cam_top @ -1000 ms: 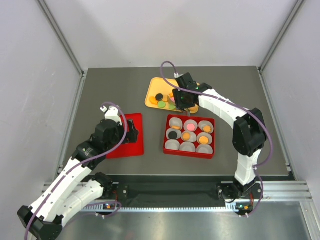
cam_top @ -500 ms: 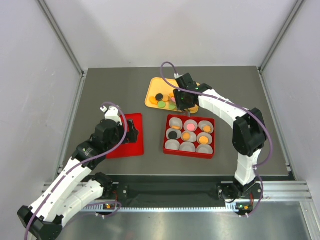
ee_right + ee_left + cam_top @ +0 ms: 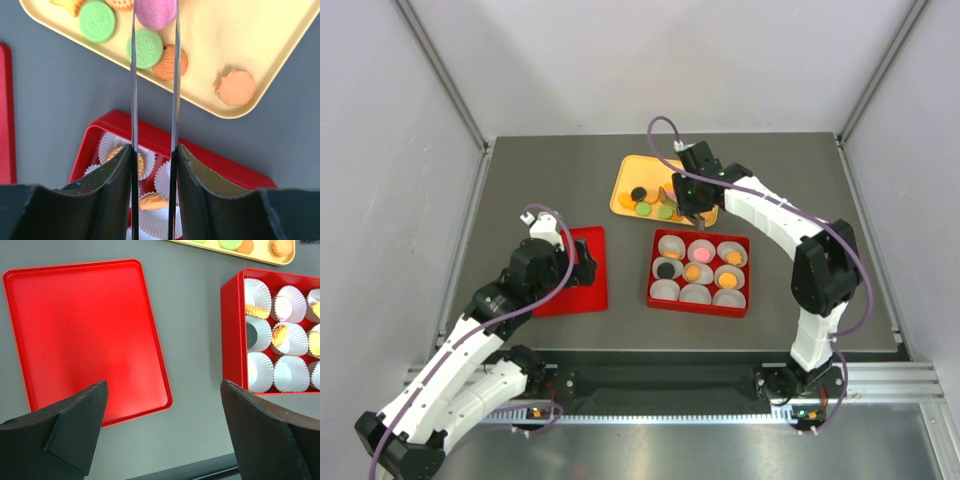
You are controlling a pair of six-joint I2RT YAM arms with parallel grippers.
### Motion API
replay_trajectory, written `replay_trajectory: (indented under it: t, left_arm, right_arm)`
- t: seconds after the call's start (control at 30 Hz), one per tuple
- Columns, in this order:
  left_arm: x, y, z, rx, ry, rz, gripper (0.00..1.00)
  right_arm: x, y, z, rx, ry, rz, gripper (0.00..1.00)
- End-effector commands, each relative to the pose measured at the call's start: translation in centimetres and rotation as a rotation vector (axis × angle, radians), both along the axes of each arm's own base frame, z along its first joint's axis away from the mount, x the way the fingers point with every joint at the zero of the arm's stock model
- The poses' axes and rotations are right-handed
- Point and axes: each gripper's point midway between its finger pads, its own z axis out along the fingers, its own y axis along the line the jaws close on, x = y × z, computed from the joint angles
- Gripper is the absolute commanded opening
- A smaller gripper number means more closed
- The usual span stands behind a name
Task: Pack the cookies
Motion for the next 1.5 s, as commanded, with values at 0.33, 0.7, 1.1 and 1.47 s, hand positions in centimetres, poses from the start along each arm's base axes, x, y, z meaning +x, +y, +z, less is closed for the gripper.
replay_trajectory:
  t: [0.33,0.7,1.1,1.47]
  left_arm:
    - [0.4,0.2,0.5,-0.005,-0.022,0.025,0.99]
    - [0.4,0.0,0.2,-0.003,-0.011,0.019,0.99]
    - [0.4,-0.1,0.2,-0.005,-0.011,0.013,0.99]
    - [0.4,0.0,0.2,-0.003,-0.012,0.017,0.99]
  right_arm:
    - [-5.0,-1.7,10.5,0.166,-0.191,0.045,0.30]
    - [-16.6,-4.1,8.6,0.244,-0.141,0.094,0.30]
    - [-23.6,-3.4,5.2,0.242,-0.005,0.163,0.32]
    - [-25.3,-2.2,3.1,0.272,0.063,0.195,0.33]
